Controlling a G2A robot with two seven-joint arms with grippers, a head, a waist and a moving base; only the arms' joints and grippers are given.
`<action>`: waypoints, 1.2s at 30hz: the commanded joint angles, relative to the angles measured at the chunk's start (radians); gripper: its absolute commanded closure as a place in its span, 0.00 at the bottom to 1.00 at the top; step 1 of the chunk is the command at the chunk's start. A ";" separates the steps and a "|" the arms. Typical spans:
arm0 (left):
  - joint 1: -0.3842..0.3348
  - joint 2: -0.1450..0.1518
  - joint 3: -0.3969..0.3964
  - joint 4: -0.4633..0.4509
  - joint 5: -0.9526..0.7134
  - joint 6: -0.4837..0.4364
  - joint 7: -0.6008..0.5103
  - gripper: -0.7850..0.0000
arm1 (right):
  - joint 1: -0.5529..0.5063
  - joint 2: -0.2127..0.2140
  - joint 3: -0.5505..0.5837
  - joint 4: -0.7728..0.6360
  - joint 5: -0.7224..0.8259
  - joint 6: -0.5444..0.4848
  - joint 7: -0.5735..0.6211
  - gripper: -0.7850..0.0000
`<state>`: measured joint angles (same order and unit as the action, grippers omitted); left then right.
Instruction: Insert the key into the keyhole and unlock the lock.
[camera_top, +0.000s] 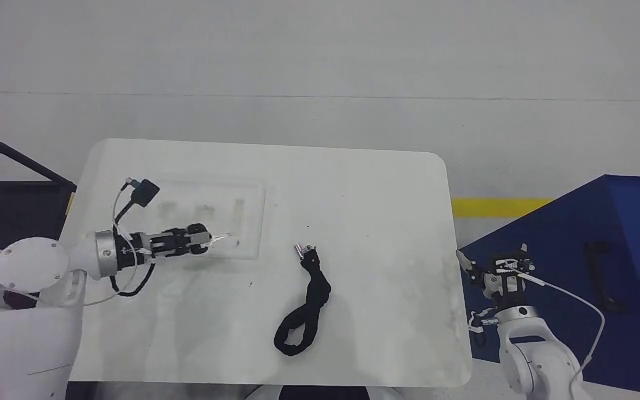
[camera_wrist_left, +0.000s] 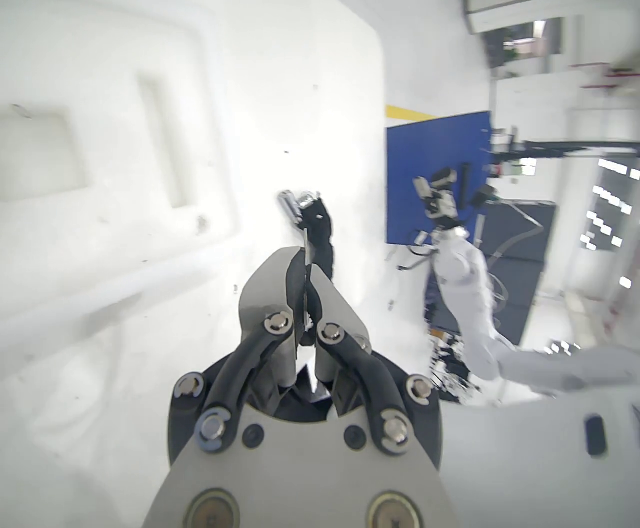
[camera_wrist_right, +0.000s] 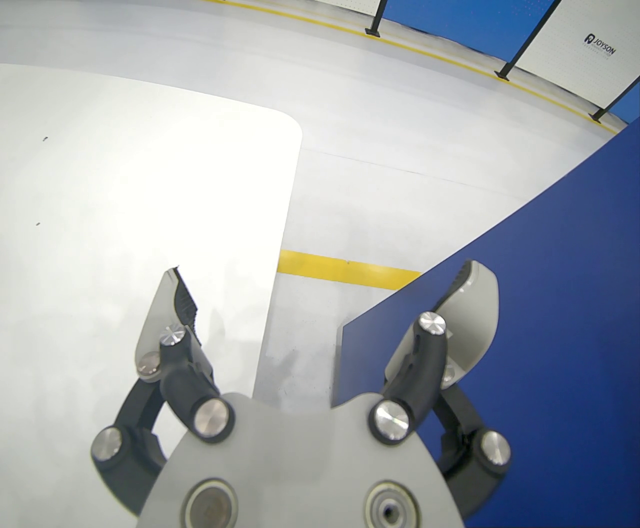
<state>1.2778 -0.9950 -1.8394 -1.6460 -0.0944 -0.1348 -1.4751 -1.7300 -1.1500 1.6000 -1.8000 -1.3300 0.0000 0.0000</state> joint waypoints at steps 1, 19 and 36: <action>-0.023 0.004 -0.006 0.093 -0.120 -0.044 -0.061 1.00 | 0.000 0.000 0.000 0.000 0.000 0.000 0.000 0.00; -0.056 0.056 0.054 0.251 -0.267 -0.117 -0.061 1.00 | 0.000 0.000 0.000 0.000 0.000 0.000 0.000 0.00; -0.056 0.056 0.054 0.251 -0.267 -0.117 -0.061 1.00 | -0.100 -0.004 -0.141 -0.338 -0.033 -0.124 0.160 0.00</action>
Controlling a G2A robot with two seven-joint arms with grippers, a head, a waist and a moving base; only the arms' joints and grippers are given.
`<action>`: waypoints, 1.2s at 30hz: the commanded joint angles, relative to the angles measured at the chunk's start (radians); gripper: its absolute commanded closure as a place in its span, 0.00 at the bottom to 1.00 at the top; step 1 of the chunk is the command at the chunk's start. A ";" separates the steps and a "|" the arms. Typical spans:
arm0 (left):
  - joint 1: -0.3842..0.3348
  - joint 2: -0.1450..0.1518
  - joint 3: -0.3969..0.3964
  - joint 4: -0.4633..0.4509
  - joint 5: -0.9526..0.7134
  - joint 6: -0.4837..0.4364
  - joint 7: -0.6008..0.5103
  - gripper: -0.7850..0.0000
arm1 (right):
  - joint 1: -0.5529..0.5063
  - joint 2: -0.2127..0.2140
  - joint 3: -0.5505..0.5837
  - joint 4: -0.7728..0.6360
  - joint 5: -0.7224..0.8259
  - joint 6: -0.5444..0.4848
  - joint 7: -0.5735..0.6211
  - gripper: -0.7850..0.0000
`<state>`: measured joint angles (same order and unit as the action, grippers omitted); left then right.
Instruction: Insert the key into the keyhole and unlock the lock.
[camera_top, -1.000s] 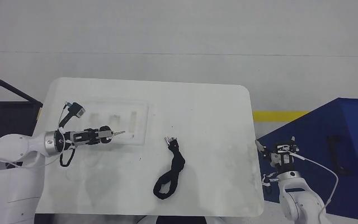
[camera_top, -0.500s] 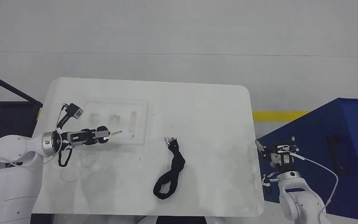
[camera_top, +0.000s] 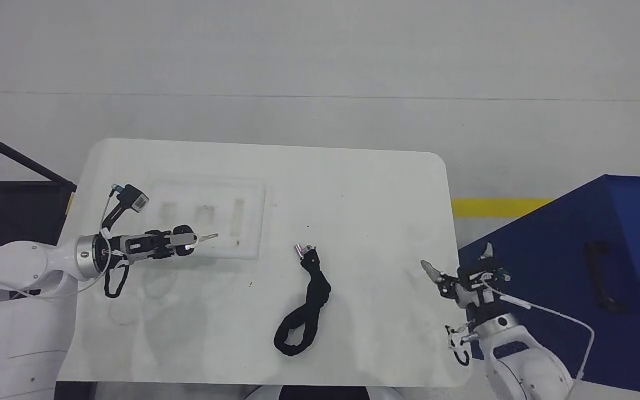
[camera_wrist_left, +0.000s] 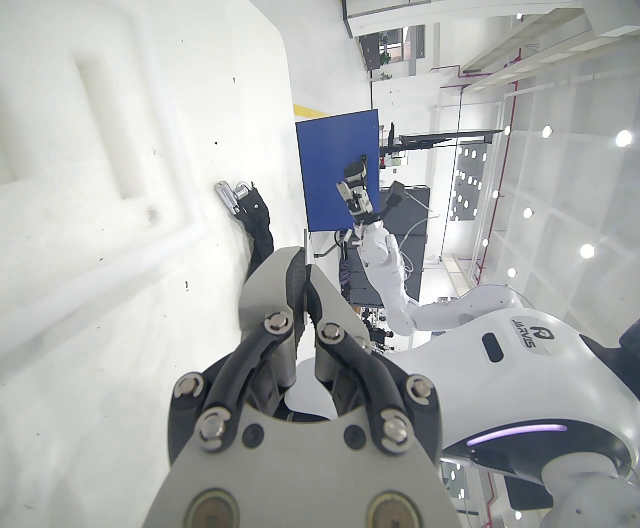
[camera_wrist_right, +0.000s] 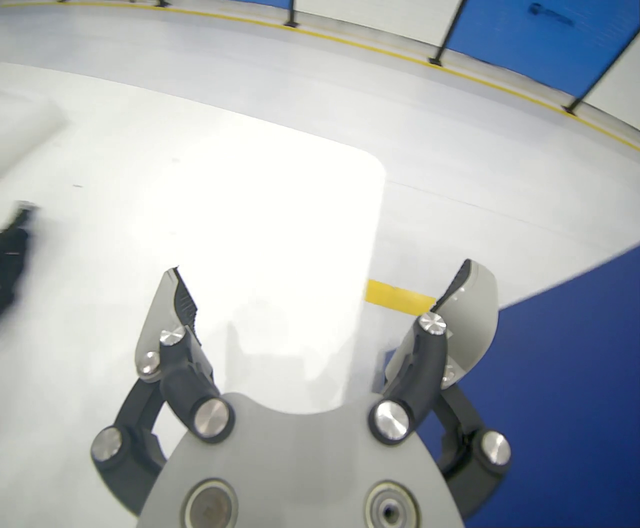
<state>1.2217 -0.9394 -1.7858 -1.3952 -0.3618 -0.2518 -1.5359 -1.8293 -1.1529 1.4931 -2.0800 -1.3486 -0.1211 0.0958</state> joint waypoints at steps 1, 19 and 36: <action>0.000 0.000 0.000 0.000 0.000 0.000 0.000 1.00 | 0.008 -0.003 -0.074 -0.098 -0.026 -0.002 0.129 0.00; 0.000 0.000 0.000 0.000 0.000 0.000 0.000 1.00 | 0.205 -0.031 -0.325 -0.111 0.297 -0.122 0.497 0.00; 0.000 0.000 0.000 0.000 0.000 0.000 0.000 1.00 | 0.932 -0.182 -0.795 0.292 0.393 0.506 1.128 0.00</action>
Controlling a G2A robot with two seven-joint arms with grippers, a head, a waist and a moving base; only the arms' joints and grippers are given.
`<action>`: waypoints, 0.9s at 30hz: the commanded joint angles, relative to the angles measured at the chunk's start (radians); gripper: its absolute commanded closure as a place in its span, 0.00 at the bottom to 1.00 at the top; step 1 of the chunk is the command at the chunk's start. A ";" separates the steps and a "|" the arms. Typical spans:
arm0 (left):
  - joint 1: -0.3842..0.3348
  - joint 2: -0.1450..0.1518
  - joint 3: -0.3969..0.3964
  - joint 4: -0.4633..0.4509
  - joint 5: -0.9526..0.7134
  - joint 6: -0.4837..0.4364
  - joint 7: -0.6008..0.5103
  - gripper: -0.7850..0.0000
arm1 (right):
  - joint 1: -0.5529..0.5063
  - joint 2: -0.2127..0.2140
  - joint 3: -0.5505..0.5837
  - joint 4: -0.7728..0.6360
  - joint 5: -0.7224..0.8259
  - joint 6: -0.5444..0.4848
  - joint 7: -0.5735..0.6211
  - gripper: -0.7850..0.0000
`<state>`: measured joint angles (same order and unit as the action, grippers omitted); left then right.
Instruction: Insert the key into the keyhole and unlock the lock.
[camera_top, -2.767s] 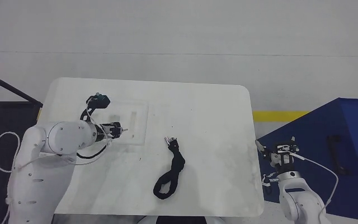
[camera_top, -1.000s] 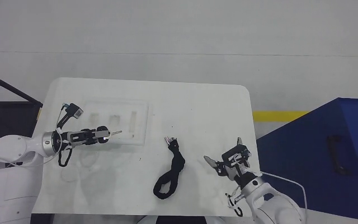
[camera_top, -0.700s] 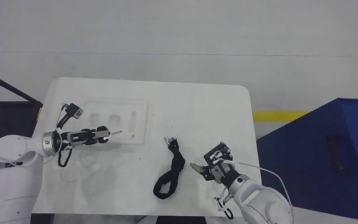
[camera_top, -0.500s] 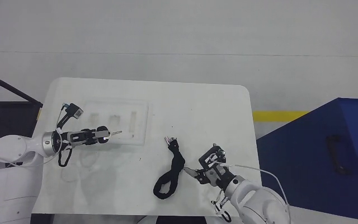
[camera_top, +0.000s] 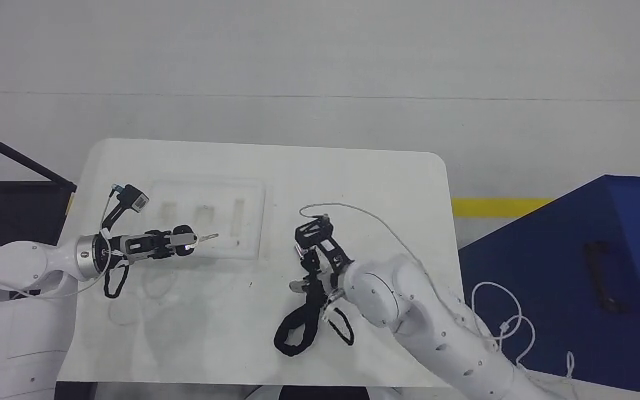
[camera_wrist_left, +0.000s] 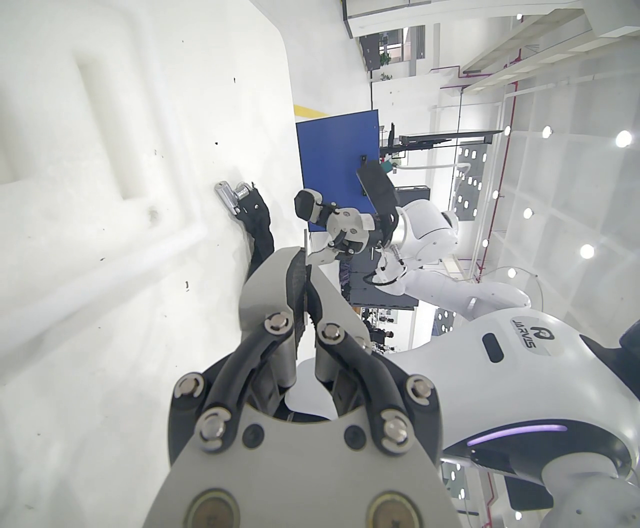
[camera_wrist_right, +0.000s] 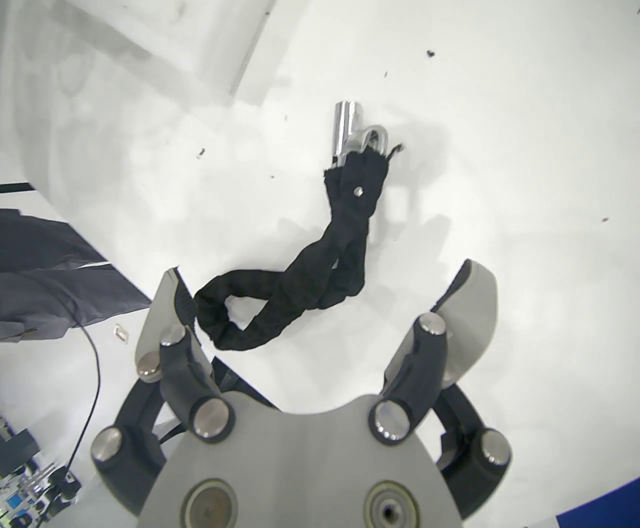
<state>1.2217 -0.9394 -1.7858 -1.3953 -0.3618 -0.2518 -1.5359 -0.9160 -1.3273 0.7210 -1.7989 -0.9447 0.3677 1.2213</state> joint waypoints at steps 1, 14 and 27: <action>0.000 0.000 0.000 0.000 0.000 0.000 0.000 1.00 | 0.037 -0.015 -0.046 0.027 -0.037 0.033 0.003 0.00; 0.000 0.000 0.000 0.000 0.000 0.000 0.000 1.00 | 0.156 -0.099 -0.156 0.211 -0.048 0.087 0.109 0.10; 0.000 0.000 0.000 0.000 0.000 0.000 0.000 1.00 | 0.197 -0.145 -0.177 0.343 -0.059 0.072 0.101 0.55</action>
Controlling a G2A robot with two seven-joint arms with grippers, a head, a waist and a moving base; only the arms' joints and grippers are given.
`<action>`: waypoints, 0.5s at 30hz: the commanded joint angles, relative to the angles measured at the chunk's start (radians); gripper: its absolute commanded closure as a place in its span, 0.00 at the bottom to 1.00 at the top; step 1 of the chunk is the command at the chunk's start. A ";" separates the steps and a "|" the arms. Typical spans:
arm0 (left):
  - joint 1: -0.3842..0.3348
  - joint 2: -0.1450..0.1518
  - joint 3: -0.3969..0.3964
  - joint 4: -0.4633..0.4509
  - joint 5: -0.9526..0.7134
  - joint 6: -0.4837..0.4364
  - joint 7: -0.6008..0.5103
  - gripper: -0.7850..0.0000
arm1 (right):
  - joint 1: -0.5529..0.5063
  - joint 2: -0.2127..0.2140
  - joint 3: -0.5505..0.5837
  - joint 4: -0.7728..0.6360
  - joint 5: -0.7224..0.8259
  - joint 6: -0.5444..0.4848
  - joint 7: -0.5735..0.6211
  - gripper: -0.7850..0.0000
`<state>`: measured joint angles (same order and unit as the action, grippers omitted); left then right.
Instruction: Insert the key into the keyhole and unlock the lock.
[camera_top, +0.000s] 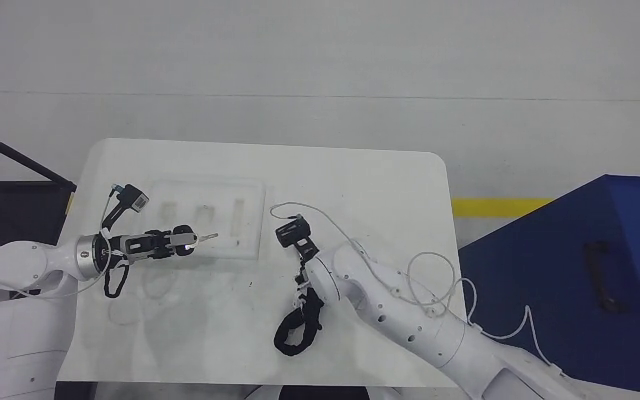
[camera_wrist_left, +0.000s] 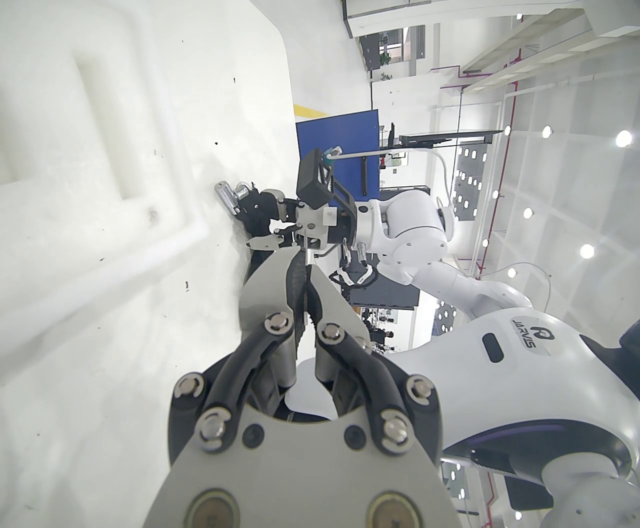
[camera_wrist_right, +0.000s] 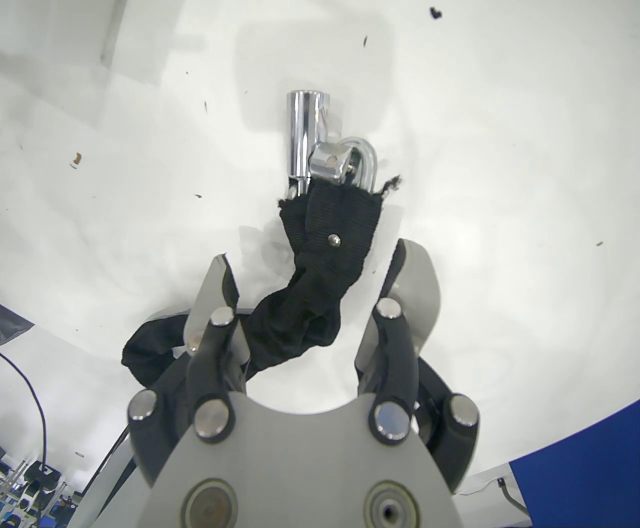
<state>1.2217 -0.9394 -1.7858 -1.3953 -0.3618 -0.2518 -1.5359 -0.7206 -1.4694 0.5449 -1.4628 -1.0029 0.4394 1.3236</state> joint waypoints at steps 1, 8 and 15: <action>0.000 0.000 0.000 0.000 0.000 0.000 0.000 1.00 | 0.003 -0.006 -0.002 0.013 0.000 0.000 -0.002 0.63; 0.000 0.000 0.000 0.000 0.000 0.000 0.000 1.00 | -0.004 -0.020 0.010 0.030 -0.006 0.000 -0.016 1.00; 0.000 0.000 0.000 0.000 0.000 0.000 0.000 1.00 | -0.073 -0.002 0.089 -0.063 -0.002 -0.041 -0.106 1.00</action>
<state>1.2217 -0.9394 -1.7858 -1.3953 -0.3618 -0.2518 -1.5359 -0.7765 -1.4769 0.6136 -1.4981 -1.0173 0.4155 1.2378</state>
